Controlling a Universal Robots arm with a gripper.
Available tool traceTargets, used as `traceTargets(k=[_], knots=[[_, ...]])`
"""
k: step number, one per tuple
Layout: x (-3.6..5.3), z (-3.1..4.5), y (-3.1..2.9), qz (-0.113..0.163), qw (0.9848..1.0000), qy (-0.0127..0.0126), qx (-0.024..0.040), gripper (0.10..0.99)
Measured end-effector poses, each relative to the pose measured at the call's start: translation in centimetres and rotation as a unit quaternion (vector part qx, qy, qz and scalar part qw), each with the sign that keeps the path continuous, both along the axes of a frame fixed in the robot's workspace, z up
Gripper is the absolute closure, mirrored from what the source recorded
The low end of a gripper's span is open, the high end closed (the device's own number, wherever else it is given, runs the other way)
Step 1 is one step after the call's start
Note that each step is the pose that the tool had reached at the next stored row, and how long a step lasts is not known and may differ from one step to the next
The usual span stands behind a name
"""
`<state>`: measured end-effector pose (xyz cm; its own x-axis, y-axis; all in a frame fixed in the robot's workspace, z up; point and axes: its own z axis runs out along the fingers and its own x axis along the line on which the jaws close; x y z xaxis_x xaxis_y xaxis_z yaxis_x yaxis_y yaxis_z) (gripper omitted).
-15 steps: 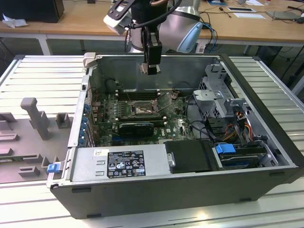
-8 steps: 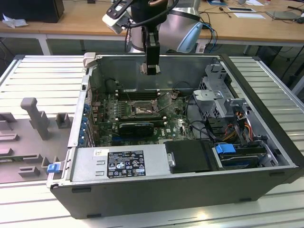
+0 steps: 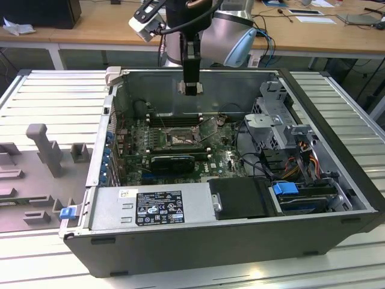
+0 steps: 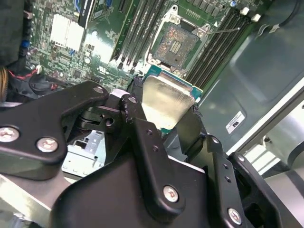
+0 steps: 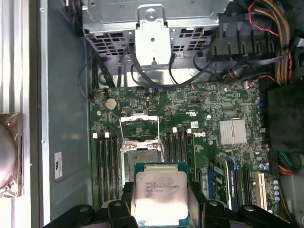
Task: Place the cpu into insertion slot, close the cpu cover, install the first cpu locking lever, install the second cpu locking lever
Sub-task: 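Place the cpu into insertion slot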
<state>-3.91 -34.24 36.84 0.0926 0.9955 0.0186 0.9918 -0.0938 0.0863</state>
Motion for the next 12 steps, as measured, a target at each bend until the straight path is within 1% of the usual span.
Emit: traceTargets(k=[2, 3, 6, 8, 9, 12], knots=[[0.00, -0.05, 0.00, -0.007, 1.0000, 0.0000, -0.0001, 0.557], [0.00, -0.13, 0.00, -0.006, 1.0000, 0.0000, -0.0002, 0.557], [-0.01, -0.38, 0.00, 0.024, 0.9997, 0.0000, -0.0002, 0.557], [-0.01, -0.65, 0.00, 0.052, 0.9986, 0.0000, -0.0002, 0.557], [-0.02, -0.77, 0.00, 0.060, 0.9982, 0.0000, -0.0002, 0.557], [-0.02, -1.23, 0.00, 0.062, 0.9981, 0.0000, 0.0000, 0.557]])
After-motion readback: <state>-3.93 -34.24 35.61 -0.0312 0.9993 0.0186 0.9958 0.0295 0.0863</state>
